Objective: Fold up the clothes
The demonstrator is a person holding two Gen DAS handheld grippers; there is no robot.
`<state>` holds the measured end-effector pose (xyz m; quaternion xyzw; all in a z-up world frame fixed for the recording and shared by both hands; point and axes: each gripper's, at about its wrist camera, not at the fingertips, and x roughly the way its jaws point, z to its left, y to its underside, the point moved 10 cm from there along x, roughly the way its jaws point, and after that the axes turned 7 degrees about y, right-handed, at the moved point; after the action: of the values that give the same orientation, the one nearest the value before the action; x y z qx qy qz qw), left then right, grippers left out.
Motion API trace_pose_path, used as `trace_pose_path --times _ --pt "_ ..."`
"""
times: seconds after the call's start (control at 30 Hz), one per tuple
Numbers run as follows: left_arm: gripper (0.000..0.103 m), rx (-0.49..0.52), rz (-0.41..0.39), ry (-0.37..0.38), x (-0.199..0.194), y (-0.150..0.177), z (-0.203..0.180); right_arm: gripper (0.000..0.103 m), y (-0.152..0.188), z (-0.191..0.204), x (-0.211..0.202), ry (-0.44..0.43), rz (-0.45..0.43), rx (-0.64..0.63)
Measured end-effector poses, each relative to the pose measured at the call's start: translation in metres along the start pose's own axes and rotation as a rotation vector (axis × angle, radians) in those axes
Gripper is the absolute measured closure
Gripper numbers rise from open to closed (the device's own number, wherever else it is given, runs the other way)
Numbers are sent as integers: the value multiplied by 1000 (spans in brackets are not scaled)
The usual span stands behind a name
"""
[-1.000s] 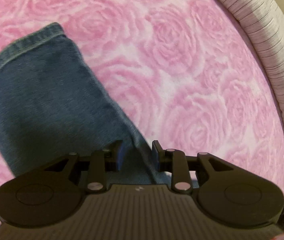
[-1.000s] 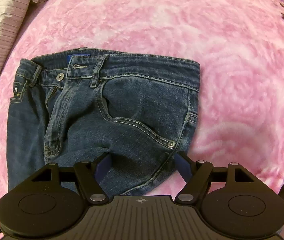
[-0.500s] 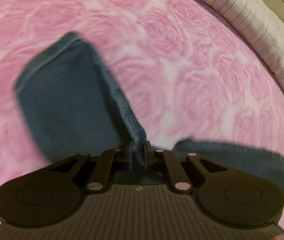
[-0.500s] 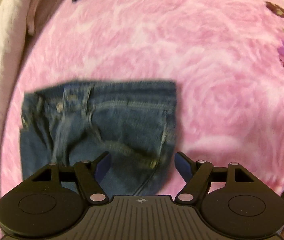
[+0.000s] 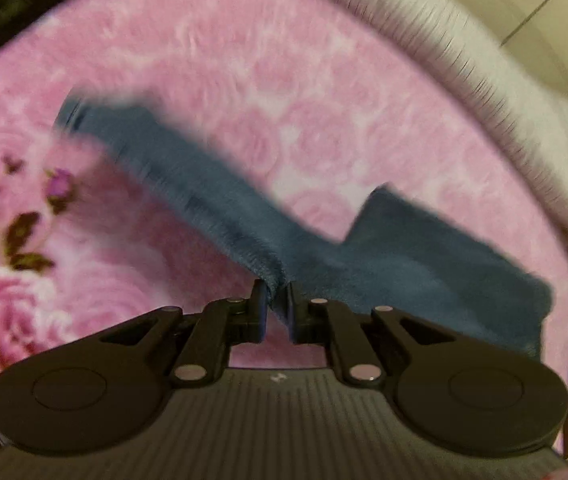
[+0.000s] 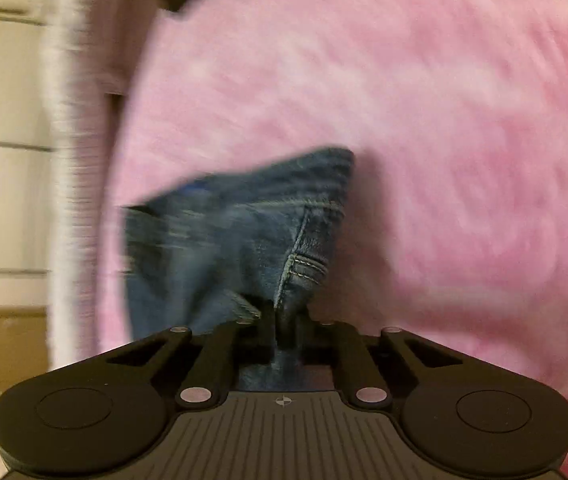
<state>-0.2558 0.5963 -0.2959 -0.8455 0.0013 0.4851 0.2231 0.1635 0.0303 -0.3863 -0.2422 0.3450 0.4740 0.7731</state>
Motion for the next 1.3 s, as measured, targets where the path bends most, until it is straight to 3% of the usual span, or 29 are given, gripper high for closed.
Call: trace_pose_path --times 0.13,0.2,0.23,0.27,0.33,0.4,0.47,0.57,0.77,0.87,1.0,1.13,1.17,1.2,1.3 --pt "96 46 -116 -3 -85 8 -3 98 -21 60 -72 -150 -26 -150" --pt "96 60 -119 -34 -109 28 9 98 -22 80 -106 -176 -25 -238" --pt "96 60 -84 -51 -107 44 20 98 -21 79 -121 -154 -33 -281" --pt "95 59 -25 -63 -95 63 31 98 -20 75 -133 -111 -42 -321" --pt "95 44 97 -128 -69 100 54 96 -15 36 -128 114 -38 -407" --pt "94 62 189 -211 -48 132 69 94 -5 -17 -108 358 61 -409" --pt "94 111 211 -208 -45 143 63 94 3 -66 -99 571 161 -333" --pt "92 149 184 -190 -51 142 49 93 3 -63 -102 511 131 -287" --pt "84 134 146 -129 -24 124 13 93 45 8 -65 363 182 -520" --pt "83 190 164 -116 -18 125 5 93 79 40 -42 365 167 -732" --pt "92 209 272 -147 -28 122 36 93 106 67 -23 358 148 -824" --pt "90 196 233 -32 -55 86 32 93 131 92 -3 387 125 -922" --pt "84 216 218 -11 -52 77 28 93 140 100 3 389 118 -967" --pt "74 235 208 12 -47 69 23 93 148 107 8 391 111 -1012" --pt "74 201 245 71 1 72 10 93 179 126 26 408 79 -1159"
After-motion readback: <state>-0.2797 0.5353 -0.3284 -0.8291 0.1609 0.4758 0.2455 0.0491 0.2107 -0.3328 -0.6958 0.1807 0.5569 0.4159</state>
